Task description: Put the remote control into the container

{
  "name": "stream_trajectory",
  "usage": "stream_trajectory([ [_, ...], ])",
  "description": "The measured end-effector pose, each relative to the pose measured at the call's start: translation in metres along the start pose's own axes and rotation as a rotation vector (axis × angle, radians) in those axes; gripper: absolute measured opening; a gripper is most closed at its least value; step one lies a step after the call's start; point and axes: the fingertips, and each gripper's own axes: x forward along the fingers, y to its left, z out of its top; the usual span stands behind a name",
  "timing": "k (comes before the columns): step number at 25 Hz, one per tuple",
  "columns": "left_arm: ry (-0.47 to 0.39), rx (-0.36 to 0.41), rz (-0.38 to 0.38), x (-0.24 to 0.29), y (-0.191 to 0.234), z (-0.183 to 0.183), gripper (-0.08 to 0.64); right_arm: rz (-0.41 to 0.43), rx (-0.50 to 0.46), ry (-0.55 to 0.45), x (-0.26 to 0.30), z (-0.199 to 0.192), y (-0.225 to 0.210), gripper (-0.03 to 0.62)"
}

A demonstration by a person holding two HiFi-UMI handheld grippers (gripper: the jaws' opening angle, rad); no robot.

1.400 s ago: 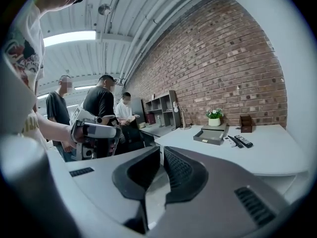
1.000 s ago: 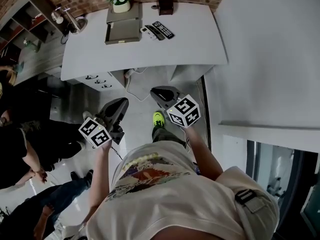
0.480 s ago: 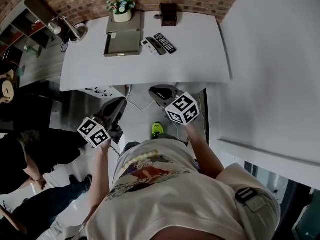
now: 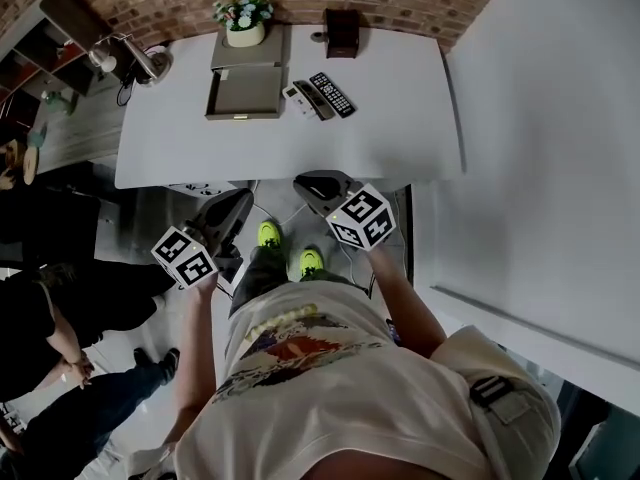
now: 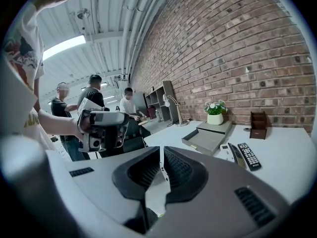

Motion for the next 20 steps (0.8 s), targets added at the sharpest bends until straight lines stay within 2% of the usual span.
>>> stream_trajectory([
  [6, 0.035, 0.005, -0.04, 0.013, 0.029, 0.003, 0.006, -0.042, 0.006, 0.027, 0.021, 0.001, -0.023, 0.012],
  [11, 0.044, 0.005, -0.073, 0.03, 0.059, 0.022, 0.005, -0.083, 0.009, 0.051, 0.036, 0.015, -0.045, 0.012],
  [20, 0.057, -0.033, -0.164, 0.064, 0.113, 0.056, 0.005, -0.217, -0.001, 0.105, 0.069, 0.037, -0.091, 0.015],
])
